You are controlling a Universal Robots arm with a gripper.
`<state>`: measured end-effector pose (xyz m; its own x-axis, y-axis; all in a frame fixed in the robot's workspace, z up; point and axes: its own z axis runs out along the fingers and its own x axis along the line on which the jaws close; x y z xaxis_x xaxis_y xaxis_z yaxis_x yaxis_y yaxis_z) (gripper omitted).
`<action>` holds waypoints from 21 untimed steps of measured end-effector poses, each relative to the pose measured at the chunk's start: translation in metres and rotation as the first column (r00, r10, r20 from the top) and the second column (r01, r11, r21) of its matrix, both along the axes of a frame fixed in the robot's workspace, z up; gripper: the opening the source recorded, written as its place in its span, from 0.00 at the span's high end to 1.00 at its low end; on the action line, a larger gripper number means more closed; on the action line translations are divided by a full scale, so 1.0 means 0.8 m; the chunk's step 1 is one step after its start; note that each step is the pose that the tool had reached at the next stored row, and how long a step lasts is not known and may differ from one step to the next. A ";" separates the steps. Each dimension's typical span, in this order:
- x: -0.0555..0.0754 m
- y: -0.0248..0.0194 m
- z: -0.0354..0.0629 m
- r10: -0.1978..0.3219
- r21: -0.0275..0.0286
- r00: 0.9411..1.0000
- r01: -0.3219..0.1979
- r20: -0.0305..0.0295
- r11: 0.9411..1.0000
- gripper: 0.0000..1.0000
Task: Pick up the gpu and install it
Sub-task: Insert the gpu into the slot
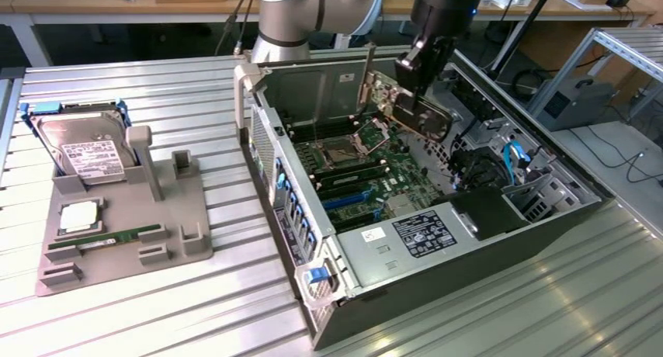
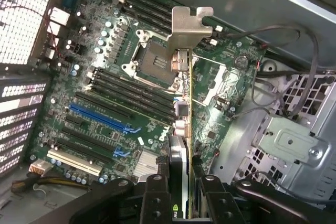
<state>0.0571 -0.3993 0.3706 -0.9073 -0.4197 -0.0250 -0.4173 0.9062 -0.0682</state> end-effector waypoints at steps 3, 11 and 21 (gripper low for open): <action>0.000 0.0000 0.000 0.060 0.000 0.998 -0.060 0.000 0.998 0.73; 0.000 0.0000 -0.001 0.185 0.000 0.983 -0.185 0.000 0.983 0.73; 0.000 0.0000 -0.001 0.376 0.000 0.927 -0.376 0.000 0.927 0.73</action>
<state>0.0571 -0.3993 0.3696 -0.6833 -0.7297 -0.0250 -0.7271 0.6832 -0.0682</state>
